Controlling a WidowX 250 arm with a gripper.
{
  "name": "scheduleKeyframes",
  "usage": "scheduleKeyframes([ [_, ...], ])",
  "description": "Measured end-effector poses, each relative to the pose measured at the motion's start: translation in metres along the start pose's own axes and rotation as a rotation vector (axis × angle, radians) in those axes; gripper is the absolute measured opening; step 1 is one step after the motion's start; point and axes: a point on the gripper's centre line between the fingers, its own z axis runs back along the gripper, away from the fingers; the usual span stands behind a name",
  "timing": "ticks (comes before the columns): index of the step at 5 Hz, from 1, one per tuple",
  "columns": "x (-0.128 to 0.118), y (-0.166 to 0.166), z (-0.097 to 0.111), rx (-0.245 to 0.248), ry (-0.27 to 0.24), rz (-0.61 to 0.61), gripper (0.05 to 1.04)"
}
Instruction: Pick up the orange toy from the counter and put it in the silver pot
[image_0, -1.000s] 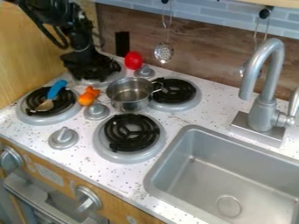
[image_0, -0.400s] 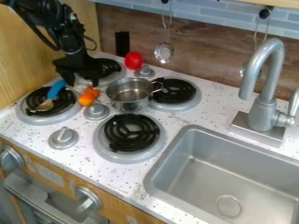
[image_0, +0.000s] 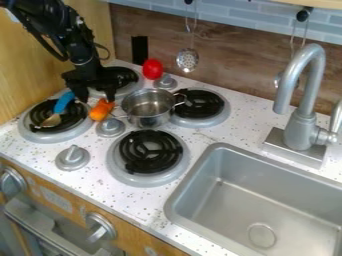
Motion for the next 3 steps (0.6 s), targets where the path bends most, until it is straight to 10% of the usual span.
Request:
scheduleKeyframes([
  [3, 0.004, -0.005, -0.028, -0.030, -0.003, -0.065, 0.965],
])
